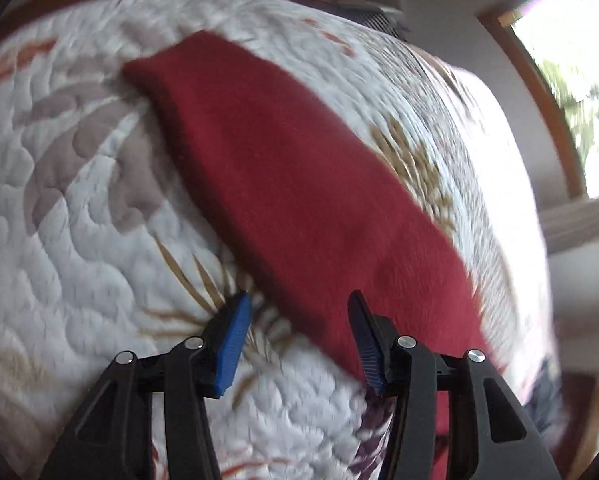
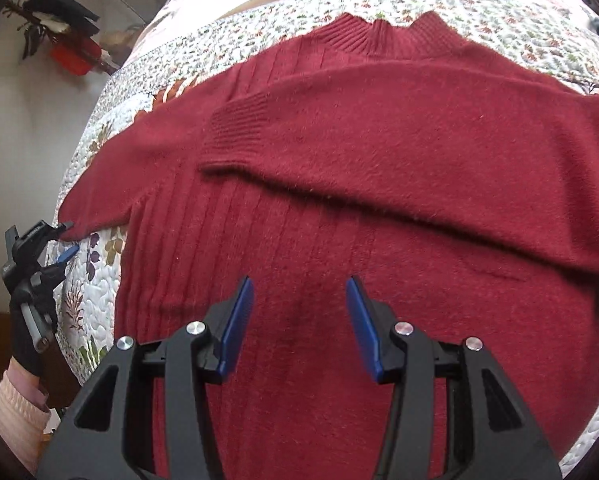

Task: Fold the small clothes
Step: 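Fold the held sleeve across the sweater body with the left gripper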

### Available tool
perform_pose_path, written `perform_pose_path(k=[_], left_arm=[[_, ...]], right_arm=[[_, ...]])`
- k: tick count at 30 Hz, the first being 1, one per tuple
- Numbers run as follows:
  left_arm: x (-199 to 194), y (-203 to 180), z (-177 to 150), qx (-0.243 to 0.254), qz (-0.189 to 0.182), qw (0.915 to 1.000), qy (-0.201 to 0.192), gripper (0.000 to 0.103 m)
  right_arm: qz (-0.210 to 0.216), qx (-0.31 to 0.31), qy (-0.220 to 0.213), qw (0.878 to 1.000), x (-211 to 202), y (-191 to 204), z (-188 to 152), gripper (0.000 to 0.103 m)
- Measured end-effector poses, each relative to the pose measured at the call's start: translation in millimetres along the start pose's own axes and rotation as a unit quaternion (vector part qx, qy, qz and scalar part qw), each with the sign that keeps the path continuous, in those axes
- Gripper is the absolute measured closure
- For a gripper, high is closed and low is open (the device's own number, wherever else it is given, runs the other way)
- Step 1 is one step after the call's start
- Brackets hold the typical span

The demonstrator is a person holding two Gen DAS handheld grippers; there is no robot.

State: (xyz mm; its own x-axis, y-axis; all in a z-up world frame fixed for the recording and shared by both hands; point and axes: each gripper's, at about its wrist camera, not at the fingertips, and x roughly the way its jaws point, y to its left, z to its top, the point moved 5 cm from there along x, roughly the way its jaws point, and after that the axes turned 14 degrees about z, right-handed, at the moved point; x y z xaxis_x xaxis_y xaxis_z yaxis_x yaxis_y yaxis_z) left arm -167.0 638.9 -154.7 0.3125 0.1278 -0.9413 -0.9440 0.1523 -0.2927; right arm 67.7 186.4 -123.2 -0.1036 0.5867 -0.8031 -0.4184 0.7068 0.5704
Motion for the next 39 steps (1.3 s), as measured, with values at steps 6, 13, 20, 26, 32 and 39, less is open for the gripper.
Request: perform_pose_path(k=[6, 13, 20, 26, 32, 39], left_arm=[[8, 8, 23, -0.021, -0.021, 0.9995, -0.007, 0.052], [9, 6, 46, -0.002, -0.004, 0.9996, -0.026, 0.054], [5, 0, 56, 0.003, 0.019, 0.9989, -0.042, 0.092], [-21, -21, 50, 0.035, 0.016, 0.9962, -0.078, 0.096], [-56, -71, 29, 0.096, -0.020, 0.9891, -0.110, 0.096], [-76, -143, -17, 0.156, -0.073, 0.9802, -0.098, 0.096]], right_arm=[[-0.006, 0.009, 0.003, 1.000, 13, 2, -2, 0.055], [-0.013, 0.013, 0.006, 1.000, 23, 1, -2, 0.055], [-0.018, 0.012, 0.006, 1.000, 26, 1, -2, 0.056], [-0.023, 0.010, 0.003, 1.000, 19, -3, -1, 0.056], [-0.025, 0.011, -0.005, 1.000, 6, -10, -1, 0.056], [-0.022, 0.026, -0.021, 0.999, -14, -24, -5, 0.056]])
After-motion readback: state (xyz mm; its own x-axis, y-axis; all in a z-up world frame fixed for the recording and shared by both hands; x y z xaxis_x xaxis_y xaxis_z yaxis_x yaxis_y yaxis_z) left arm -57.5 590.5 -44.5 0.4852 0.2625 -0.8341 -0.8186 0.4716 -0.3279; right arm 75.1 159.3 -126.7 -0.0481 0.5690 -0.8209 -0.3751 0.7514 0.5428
